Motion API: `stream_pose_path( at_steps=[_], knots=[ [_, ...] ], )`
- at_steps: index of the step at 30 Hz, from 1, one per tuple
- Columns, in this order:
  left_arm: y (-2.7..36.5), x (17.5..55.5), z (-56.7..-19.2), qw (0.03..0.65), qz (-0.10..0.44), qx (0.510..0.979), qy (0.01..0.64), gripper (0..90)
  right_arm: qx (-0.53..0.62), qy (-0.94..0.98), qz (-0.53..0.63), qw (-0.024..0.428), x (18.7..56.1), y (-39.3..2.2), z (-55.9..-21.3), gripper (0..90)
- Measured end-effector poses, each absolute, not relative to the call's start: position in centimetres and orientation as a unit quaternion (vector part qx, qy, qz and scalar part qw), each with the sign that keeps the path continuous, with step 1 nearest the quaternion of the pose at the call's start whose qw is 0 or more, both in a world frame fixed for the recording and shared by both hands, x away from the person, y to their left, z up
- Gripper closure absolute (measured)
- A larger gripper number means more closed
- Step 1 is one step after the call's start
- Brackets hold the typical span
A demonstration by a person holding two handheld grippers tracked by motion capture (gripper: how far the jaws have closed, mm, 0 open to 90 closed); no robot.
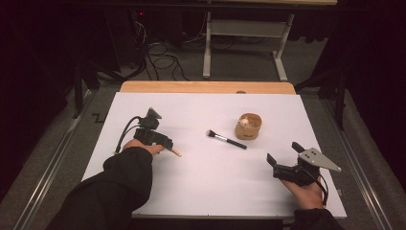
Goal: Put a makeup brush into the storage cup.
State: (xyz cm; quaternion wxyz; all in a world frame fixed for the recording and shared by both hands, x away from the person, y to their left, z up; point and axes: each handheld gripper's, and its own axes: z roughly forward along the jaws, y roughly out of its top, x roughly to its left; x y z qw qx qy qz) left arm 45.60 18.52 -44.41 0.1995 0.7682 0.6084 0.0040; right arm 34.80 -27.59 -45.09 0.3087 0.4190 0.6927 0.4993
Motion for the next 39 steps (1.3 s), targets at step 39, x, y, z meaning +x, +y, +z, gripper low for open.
stream_pose_path(
  at_steps=[39],
  knots=[
    [17.0,47.5,-45.7,0.143,-0.003,0.775,0.615,24.8,0.424,0.693,0.498,0.304,34.9,-27.7,-45.3,1.4]
  ],
)
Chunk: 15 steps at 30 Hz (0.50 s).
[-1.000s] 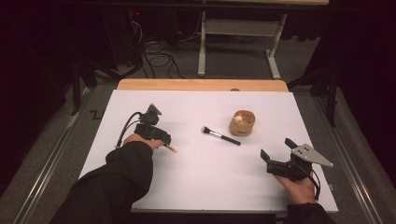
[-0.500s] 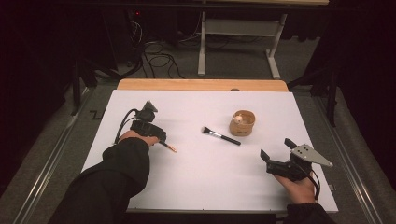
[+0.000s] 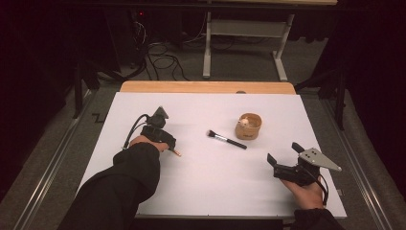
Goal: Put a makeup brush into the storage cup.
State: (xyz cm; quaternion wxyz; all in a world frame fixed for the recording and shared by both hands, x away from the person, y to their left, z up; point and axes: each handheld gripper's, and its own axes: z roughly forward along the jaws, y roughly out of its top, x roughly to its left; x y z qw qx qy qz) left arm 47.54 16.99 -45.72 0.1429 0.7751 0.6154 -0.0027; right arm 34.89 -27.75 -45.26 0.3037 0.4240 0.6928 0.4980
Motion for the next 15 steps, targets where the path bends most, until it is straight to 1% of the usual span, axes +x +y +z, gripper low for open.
stream_pose_path(
  at_steps=[15],
  knots=[
    [16.36,47.88,-46.04,0.142,-0.003,0.764,0.629,23.8,0.425,0.694,0.497,0.302,34.90,-27.65,-45.29,1.5]
  ],
)
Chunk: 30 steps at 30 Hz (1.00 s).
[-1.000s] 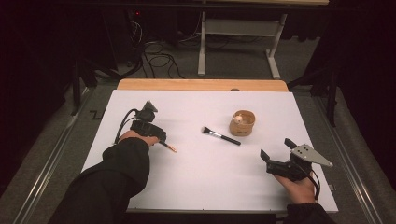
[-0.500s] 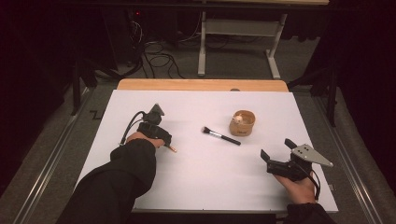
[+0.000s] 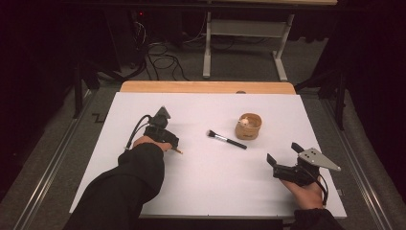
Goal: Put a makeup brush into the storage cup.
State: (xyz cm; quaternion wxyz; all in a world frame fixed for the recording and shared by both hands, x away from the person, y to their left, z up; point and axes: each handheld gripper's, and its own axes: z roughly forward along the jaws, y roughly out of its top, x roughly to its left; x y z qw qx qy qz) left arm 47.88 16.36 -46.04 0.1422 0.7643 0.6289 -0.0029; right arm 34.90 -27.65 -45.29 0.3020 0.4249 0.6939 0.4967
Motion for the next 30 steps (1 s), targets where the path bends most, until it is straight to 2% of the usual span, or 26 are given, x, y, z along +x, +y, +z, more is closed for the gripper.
stream_pose_path(
  at_steps=[15,30],
  knots=[
    [17.4,47.9,-45.0,0.146,0.004,0.763,0.630,24.5,0.425,0.696,0.494,0.302,34.9,-27.6,-45.4,1.6],
    [16.5,48.6,-46.1,0.128,0.007,0.757,0.641,24.4,0.424,0.698,0.492,0.301,34.9,-27.6,-45.4,1.7]
  ],
)
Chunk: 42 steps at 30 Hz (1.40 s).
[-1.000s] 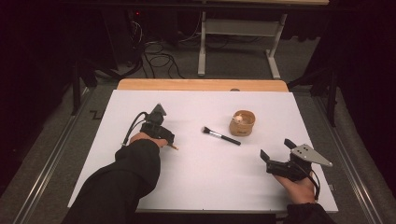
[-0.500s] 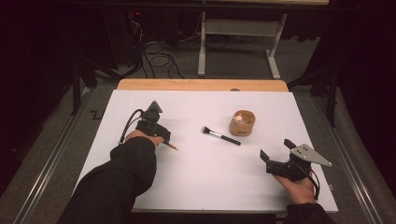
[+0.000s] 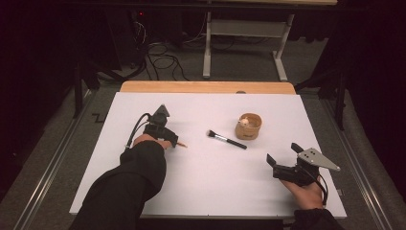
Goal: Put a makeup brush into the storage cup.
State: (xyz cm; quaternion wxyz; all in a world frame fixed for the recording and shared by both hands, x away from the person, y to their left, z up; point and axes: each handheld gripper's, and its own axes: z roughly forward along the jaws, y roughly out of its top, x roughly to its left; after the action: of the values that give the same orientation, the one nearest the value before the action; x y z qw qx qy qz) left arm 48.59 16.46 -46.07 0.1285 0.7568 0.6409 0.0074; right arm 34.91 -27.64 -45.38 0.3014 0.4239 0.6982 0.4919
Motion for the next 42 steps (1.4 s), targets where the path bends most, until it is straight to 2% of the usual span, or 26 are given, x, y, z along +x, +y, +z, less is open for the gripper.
stream_pose_path(
  at_steps=[7,10,16,21,23,32,36,42],
  knots=[
    [17.2,49.0,-44.6,0.141,0.026,0.774,0.616,27.5,0.424,0.699,0.491,0.301,34.9,-27.6,-45.4,1.8],
    [16.6,49.2,-43.7,0.133,0.059,0.821,0.552,27.1,0.424,0.700,0.490,0.299,35.0,-27.6,-45.5,1.9],
    [16.3,49.9,-42.7,0.132,0.078,0.872,0.464,27.3,0.426,0.700,0.490,0.297,35.0,-27.6,-45.6,2.0],
    [16.3,50.1,-42.7,0.130,0.101,0.921,0.354,35.9,0.426,0.700,0.492,0.295,34.9,-27.6,-45.6,2.0],
    [16.2,50.2,-43.0,0.111,0.108,0.942,0.299,38.3,0.426,0.700,0.492,0.294,34.9,-27.6,-45.6,2.0],
    [15.6,49.7,-44.6,0.057,0.102,0.983,0.139,46.6,0.426,0.701,0.492,0.291,34.9,-27.6,-45.7,2.1],
    [15.6,49.5,-45.5,0.035,0.090,0.987,0.127,51.7,0.426,0.702,0.492,0.290,34.9,-27.6,-45.8,2.1],
    [15.6,49.7,-45.5,0.040,0.064,0.988,0.132,63.4,0.427,0.702,0.492,0.288,34.9,-27.5,-45.8,2.5]
  ],
)
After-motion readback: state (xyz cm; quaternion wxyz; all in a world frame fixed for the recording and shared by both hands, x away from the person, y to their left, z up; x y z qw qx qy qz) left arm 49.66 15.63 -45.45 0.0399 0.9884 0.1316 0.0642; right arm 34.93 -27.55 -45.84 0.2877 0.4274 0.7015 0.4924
